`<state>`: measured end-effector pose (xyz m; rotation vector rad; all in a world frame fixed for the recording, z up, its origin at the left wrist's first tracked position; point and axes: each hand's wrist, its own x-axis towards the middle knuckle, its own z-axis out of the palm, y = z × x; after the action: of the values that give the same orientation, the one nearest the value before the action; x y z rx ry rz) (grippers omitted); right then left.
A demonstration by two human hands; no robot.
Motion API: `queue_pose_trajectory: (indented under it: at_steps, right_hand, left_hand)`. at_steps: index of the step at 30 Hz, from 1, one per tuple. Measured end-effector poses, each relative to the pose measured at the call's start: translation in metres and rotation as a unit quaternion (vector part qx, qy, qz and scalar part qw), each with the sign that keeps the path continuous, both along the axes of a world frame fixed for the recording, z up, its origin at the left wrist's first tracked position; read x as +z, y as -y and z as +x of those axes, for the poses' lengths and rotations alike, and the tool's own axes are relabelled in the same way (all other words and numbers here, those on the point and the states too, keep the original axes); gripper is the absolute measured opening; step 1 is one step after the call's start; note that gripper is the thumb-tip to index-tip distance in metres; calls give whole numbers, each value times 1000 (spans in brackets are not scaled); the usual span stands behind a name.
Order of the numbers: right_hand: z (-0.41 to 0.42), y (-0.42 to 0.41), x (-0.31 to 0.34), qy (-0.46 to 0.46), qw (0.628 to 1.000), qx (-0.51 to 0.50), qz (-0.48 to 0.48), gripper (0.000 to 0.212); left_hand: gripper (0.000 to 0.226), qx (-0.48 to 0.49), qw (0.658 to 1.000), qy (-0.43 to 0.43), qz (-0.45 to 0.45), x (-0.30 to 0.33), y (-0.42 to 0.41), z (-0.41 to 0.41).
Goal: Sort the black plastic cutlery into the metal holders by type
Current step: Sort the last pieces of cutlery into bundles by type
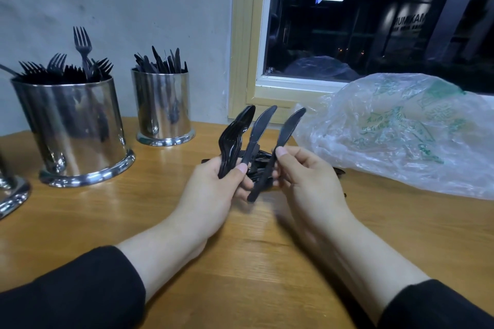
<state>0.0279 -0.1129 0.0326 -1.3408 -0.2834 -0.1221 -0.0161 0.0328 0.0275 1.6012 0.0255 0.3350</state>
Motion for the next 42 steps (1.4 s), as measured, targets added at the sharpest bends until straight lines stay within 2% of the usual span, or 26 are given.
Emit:
queue_pose_trajectory:
  at_steps: [6,9,13,17,19,21,23,25,33,39,42]
  right_hand:
    - [-1,1,-2,12,998,8,-57,20]
    - [0,4,-1,34,992,-8,-120,17]
    - [-2,8,2,55,986,-31,-157,19]
    - [6,16,4,92,968,-65,-223,26]
    - [19,28,2,136,929,-99,-329,16]
    - [30,41,-3,164,861,-93,-472,7]
    - [37,50,-9,167,808,-60,-562,18]
    - [40,52,-11,176,776,-51,-603,23]
    - [39,45,-14,228,731,-66,-640,9]
    - [32,46,-9,226,736,-38,-636,1]
    - [31,46,-7,203,728,-20,-655,12]
  left_hand:
    - [15,-21,1000,-9,6,2,2,-3]
    - [16,-47,999,-13,21,2,1,-4]
    - [18,-71,996,-16,48,2,1,-5]
    - [30,-36,994,-29,97,2,-4,-2]
    - [32,3,997,-23,79,2,-10,1]
    - [32,35,998,-20,53,3,-16,3]
    - [32,51,998,-17,38,4,-19,4]
    - [32,53,998,-15,31,4,-21,5]
    - [30,44,999,-10,30,2,-22,5]
    - [32,45,998,-12,29,4,-22,4]
    - [32,47,998,-13,29,4,-23,4]
